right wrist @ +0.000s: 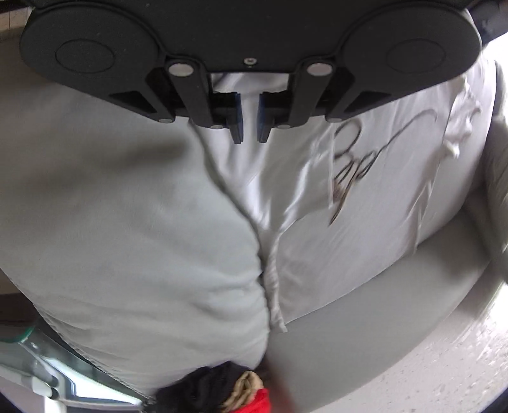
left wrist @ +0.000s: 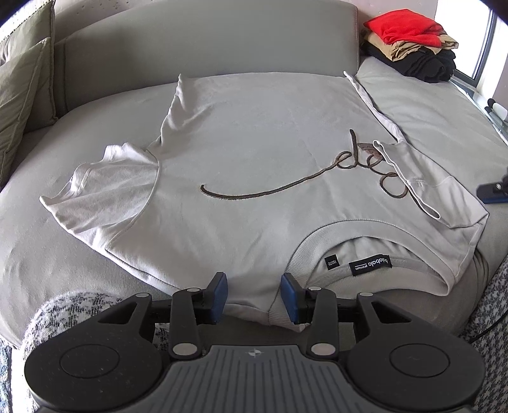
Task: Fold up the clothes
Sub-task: 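Grasp the other side edge of the white shirt with the left gripper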
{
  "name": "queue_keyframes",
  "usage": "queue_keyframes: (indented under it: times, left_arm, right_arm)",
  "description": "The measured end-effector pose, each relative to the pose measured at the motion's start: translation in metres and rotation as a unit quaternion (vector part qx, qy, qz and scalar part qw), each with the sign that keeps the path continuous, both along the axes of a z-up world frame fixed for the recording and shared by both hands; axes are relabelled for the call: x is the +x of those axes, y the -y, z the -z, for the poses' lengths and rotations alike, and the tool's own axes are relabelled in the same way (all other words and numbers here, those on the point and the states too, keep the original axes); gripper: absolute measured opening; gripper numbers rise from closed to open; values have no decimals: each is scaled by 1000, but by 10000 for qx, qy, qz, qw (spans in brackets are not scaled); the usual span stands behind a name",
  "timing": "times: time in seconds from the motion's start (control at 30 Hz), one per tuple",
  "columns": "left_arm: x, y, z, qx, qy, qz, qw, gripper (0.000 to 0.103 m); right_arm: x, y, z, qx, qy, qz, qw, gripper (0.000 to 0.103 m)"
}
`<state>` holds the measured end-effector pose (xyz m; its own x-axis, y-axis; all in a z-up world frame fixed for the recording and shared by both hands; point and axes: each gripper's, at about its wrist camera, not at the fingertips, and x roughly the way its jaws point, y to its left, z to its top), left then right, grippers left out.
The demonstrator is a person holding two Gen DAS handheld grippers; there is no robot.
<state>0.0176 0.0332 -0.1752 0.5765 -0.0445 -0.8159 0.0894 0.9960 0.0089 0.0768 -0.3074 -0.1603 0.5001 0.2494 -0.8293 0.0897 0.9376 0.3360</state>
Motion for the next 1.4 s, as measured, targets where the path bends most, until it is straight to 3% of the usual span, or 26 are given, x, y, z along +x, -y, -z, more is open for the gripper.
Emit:
queue_keyframes:
  times: [0.1,0.17,0.2,0.3,0.37,0.57,0.67,0.73,0.8,0.9,0.97,1.03,1.1,1.2,1.3,1.4]
  left_arm:
    - [0,0,0,3,10,11,10000,38]
    - [-1,-1,0,17,29,37,10000,38]
    - [-1,-1,0,17,37,52,10000,38]
    - [-2,-3,1,-41,58,63,10000,39]
    - [-3,-4,1,-60,83,66,9999,39]
    - [-5,-1,1,1,158,81,9998,38]
    - [-9,0,0,19,98,174,9998,34]
    - [-16,3,-2,-18,-101,473,9988,30]
    - [-24,2,-6,-143,-239,640,9976,24]
    - [-34,-9,-17,-373,-63,538,9978,24]
    - [-31,-34,-19,-613,125,110,9980,27]
    - [-28,-61,-20,-831,300,-351,9955,32]
    - [-24,-88,-20,-1048,473,-812,9900,39]
    - [-19,-127,-21,-1366,731,-1497,9765,39]
    - [-14,-167,-22,-1676,984,-2173,9566,39]
    - [-8,-207,-22,-1974,1230,-2835,9303,43]
  right_arm:
    - [12,0,16,-240,-291,-63,9993,10]
    - [12,-6,28,-834,-501,-120,9952,0]
    - [10,-7,32,-1075,-557,-153,9925,0]
    - [-3,-8,28,-1288,-631,-114,9896,0]
    - [-11,-10,21,-1264,-546,-105,9904,0]
    - [-15,-21,19,-335,-42,-328,9989,4]
    - [-24,-37,34,-282,-417,-518,9974,5]
    - [-41,-46,29,-545,-489,-683,9950,5]
    - [-53,-46,16,-510,-617,-715,9942,5]
    - [-67,-46,-8,-188,-215,-729,9969,17]
    - [-70,-51,-19,190,110,-792,9966,41]
    - [-66,-62,-24,501,299,-940,9939,45]
    - [-60,-75,-16,759,232,-1007,9917,49]
    - [-52,-95,-1,1143,69,-1057,9878,51]
    - [-43,-112,14,1487,-138,-1054,9832,51]
    - [-36,-116,29,1633,-511,-846,9816,51]
